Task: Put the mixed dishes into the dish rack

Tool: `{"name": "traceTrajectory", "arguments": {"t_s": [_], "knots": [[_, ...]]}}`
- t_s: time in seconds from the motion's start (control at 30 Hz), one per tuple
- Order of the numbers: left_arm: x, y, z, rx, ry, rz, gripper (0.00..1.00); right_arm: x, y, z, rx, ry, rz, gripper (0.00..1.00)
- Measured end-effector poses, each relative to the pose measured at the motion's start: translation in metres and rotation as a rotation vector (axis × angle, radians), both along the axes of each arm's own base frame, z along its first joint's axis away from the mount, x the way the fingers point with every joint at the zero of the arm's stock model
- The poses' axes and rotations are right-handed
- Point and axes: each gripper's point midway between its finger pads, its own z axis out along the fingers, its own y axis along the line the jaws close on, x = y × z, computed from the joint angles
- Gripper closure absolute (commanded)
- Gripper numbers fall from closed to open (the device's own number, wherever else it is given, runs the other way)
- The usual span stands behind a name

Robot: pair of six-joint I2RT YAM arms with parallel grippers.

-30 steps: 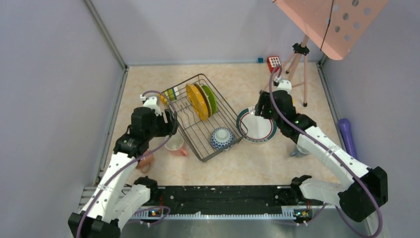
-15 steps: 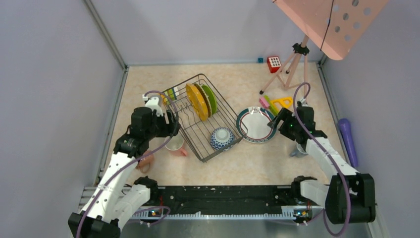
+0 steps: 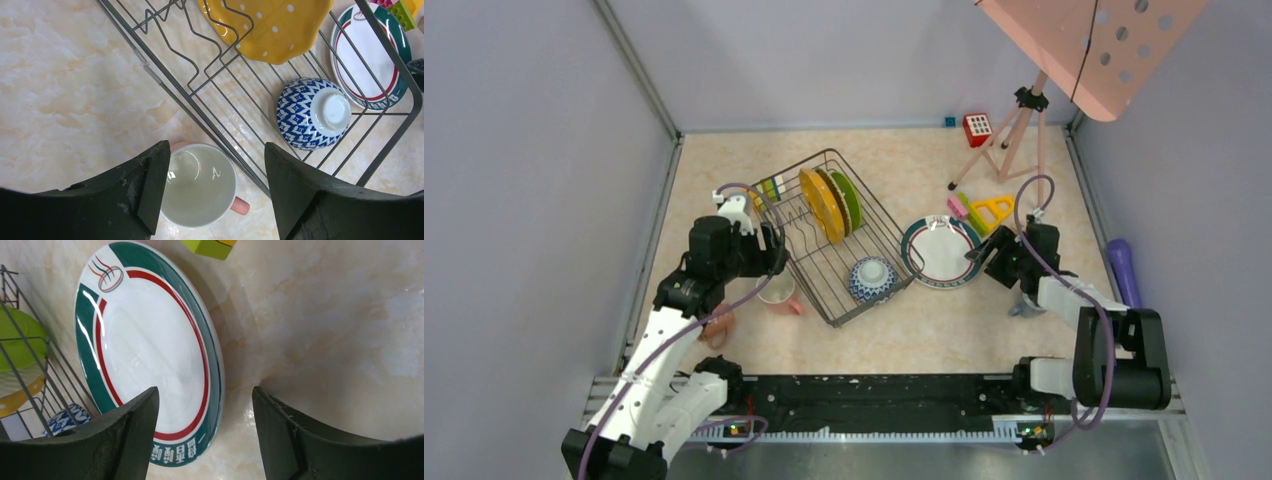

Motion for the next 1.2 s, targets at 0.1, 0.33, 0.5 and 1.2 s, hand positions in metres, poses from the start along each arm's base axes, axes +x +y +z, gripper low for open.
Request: {"name": "traceTrajectory", "arguments": {"t_s": [0.1, 0.33, 0.5, 1.2], "knots": [[0.0, 0.0, 0.0, 0.001, -0.001, 0.001, 0.26, 0.007, 0.003, 0.0, 0.023, -0.018, -0.001, 0.36], [0.0, 0.001, 0.002, 0.002, -0.008, 0.002, 0.26, 0.024, 0.011, -0.002, 0.091, -0.055, 0.004, 0.54], [0.0, 0.001, 0.002, 0.003, -0.008, 0.002, 0.26, 0.029, 0.013, -0.01, 0.123, -0.046, -0.006, 0.94], [0.0, 0.001, 0.002, 0.003, -0.008, 0.002, 0.26, 0.032, -0.023, 0.111, -0.194, -0.204, -0.07, 1.0]]}}
